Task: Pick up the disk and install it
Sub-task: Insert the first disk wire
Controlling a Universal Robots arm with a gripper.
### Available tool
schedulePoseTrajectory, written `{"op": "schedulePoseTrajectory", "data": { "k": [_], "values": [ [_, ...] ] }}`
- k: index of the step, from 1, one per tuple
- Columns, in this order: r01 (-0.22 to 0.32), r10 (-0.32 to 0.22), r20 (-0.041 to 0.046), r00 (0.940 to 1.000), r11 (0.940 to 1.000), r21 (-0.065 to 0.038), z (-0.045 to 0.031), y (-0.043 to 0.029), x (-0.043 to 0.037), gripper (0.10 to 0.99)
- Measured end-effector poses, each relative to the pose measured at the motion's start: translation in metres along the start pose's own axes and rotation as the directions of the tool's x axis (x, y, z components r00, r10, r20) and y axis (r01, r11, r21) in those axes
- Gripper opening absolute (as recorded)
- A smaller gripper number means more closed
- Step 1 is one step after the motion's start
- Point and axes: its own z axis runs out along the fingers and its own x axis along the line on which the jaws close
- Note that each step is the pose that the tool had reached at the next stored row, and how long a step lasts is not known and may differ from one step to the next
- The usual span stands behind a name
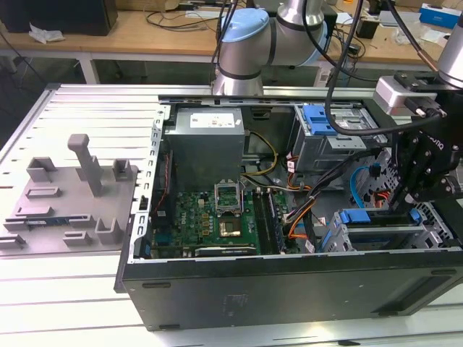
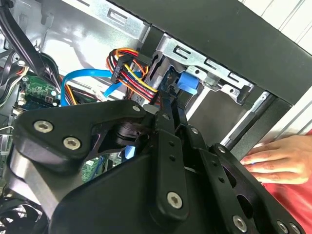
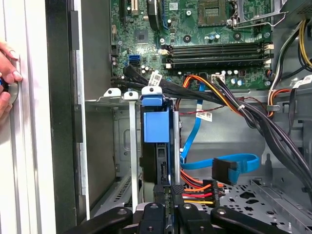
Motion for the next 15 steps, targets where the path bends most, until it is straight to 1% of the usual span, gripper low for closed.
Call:
{"op": "schedulePoseTrajectory", "data": {
  "k": [12,15],
  "values": [
    [0.000,0.000,-0.0001,1.0000,1.0000,0.000,0.0021,-0.0005,-0.0001,0.169],
    [0.000,0.000,-0.0002,1.0000,1.0000,0.000,0.0049,-0.0007,-0.0001,0.169]
  ]
}}
